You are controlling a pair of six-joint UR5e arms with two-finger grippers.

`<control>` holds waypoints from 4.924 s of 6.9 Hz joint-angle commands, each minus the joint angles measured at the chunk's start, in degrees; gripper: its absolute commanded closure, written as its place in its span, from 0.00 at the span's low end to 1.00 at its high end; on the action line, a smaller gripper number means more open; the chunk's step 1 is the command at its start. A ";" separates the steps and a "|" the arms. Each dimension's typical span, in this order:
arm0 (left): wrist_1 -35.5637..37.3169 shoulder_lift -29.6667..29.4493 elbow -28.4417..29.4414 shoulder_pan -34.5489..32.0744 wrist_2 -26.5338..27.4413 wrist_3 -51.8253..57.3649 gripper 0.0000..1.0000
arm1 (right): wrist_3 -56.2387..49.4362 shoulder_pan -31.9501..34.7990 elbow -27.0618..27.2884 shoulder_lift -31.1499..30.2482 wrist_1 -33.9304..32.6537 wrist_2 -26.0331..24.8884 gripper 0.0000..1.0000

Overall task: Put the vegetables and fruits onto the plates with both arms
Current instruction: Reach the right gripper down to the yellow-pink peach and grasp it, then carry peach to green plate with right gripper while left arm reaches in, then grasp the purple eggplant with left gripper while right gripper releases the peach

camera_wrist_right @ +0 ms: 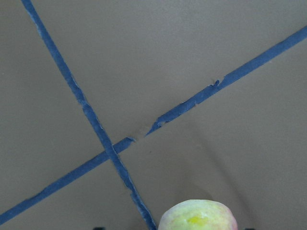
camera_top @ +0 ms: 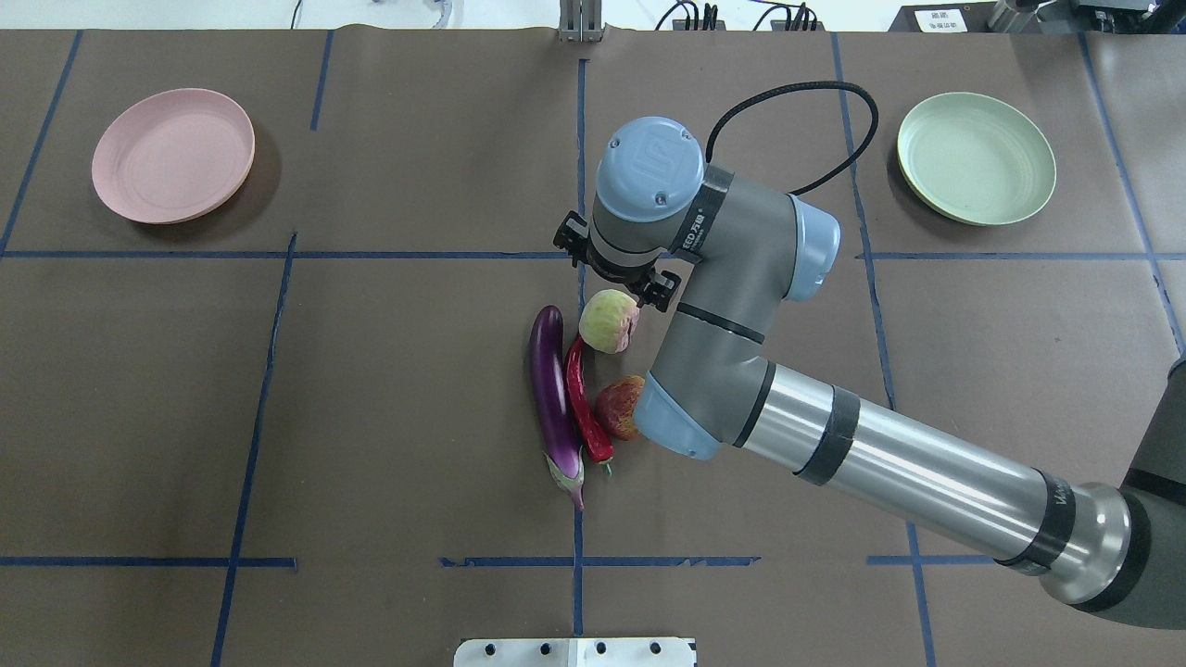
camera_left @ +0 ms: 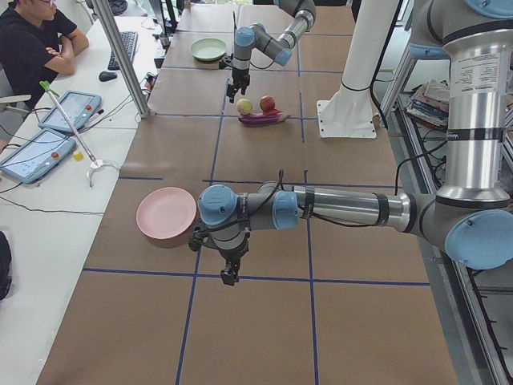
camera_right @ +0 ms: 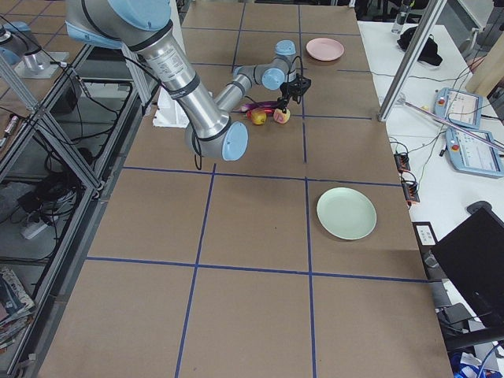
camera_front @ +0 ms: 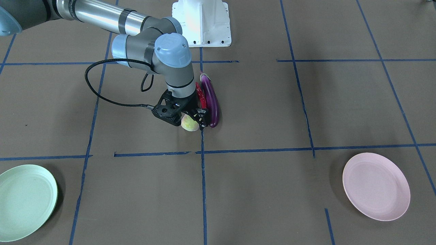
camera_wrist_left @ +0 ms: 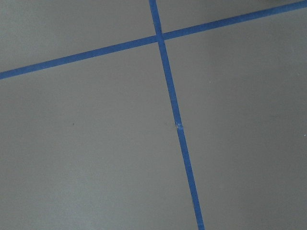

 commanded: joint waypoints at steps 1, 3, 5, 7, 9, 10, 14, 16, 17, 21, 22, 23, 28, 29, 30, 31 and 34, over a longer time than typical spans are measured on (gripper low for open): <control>0.00 0.05 -0.05 -0.04 -0.11 0.00 0.00 | -0.10 -1.29 -1.53 0.92 -3.52 0.04 0.02; 0.00 -0.03 -0.40 0.05 -0.11 0.00 0.00 | -0.10 -2.52 -2.85 1.09 -3.27 -0.13 0.02; 0.00 -0.21 -1.10 0.05 -0.11 -0.17 0.00 | 0.42 -3.32 -2.76 0.92 -3.35 -0.13 0.27; -2.88 -0.73 0.29 0.22 -0.11 0.09 0.00 | -0.19 -1.31 -0.23 0.13 -3.87 -0.49 1.00; -7.64 -0.65 0.04 1.36 -5.42 0.00 0.00 | -9.34 9.09 12.21 -6.77 -9.39 4.22 1.00; -9.30 -0.91 -0.75 2.85 -7.99 -4.87 0.00 | -18.29 14.91 13.31 -11.52 -8.81 7.13 1.00; -29.78 -6.93 -3.04 21.79 -7.14 -49.37 0.00 | -54.00 29.35 8.60 -22.96 -8.63 8.13 1.00; -29.80 -15.64 -3.91 32.07 -3.48 -63.74 0.00 | -57.23 30.52 1.59 -23.43 -3.93 8.57 0.97; -29.62 -19.25 -4.01 37.78 -0.23 -70.25 0.00 | -57.41 30.69 -3.15 -24.12 3.95 9.09 0.95; -23.76 -32.70 -3.92 59.43 19.98 -89.54 0.00 | -58.81 32.71 -4.88 -24.14 5.53 14.26 0.00; -18.60 -36.30 -3.75 64.34 23.24 -92.00 0.00 | -58.90 34.28 -3.30 -24.13 5.61 18.89 0.00; -14.20 -38.77 -3.74 67.26 27.10 -92.11 0.00 | -58.73 34.47 -0.68 -24.39 5.61 21.03 0.00; -14.33 -44.41 3.27 71.86 32.76 -91.93 0.00 | -58.11 34.48 2.69 -25.01 5.61 21.05 0.00; -14.68 -44.94 4.77 71.86 32.76 -91.85 0.00 | -58.11 34.48 2.69 -25.53 5.61 21.05 0.00; -14.77 -45.38 5.30 71.86 32.85 -91.93 0.16 | -58.02 34.48 2.69 -25.71 5.61 21.05 0.00; -14.77 -45.47 5.39 71.77 35.11 -92.63 0.55 | -58.11 34.48 2.69 -25.80 5.61 20.96 0.00; -14.51 -44.60 2.95 66.52 35.58 -93.25 1.00 | -58.11 34.48 2.69 -25.98 5.61 20.70 0.00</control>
